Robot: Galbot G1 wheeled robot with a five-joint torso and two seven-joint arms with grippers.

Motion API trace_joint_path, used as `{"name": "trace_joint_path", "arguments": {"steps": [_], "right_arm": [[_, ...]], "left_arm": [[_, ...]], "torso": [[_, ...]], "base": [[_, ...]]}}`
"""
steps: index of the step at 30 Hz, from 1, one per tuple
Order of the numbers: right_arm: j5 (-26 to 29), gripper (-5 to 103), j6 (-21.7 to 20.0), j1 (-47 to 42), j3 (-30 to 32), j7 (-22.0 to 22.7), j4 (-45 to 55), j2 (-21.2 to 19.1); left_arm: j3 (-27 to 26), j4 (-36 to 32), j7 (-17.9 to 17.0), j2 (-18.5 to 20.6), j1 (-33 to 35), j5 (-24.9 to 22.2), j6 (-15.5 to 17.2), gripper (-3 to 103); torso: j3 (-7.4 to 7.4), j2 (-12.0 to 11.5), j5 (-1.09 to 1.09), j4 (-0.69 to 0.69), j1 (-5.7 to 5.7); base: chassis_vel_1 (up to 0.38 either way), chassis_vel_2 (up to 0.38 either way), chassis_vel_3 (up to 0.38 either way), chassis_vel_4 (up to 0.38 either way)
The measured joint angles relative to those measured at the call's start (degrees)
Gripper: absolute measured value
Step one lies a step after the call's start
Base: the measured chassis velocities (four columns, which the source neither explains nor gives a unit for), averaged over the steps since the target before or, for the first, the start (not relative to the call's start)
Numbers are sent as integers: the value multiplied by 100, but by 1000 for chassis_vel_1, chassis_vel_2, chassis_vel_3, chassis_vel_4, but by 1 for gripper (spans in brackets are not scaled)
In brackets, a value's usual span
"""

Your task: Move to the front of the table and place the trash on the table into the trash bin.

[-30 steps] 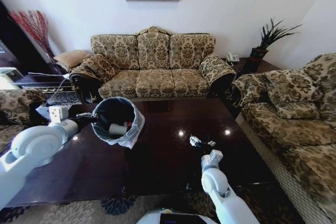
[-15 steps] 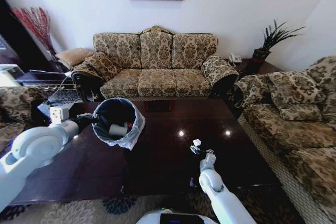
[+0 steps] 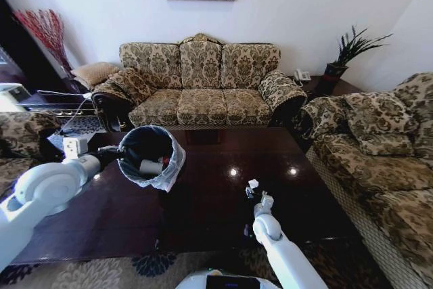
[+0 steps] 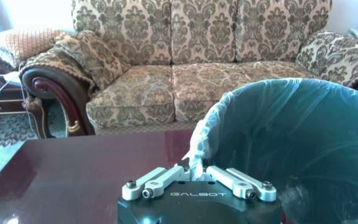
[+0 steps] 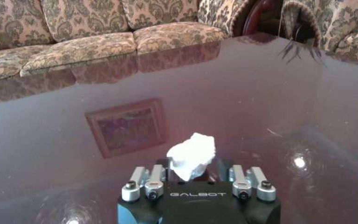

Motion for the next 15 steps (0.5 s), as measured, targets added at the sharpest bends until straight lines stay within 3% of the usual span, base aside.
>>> {"name": "trace_joint_path", "arguments": {"steps": [3,5,12,15], "right_arm": [[26,32,4,-18,1,-18,40,-22],[32,32,3,-18,2,-23,45,-23],[69,0,-8,-32,-12,-36,76,-2],[72,-2,-8,-40,-11,-36,91,3]], "left_arm": [[11,11,-1,-2,-1,9,-10,1],[11,11,-1,-3,-1,9,-12,1],[6,-8,-1,-12,22,13,-18,1],[5,-18,-1,-12,26,14,-21,1]], "torso": [[0,0,-1,-1,0],[0,0,0,0,0],[0,0,1,0,0],[0,0,1,0,0]], "base": [[0,0,0,0],[0,0,0,0],[0,0,0,0],[0,0,0,0]]}}
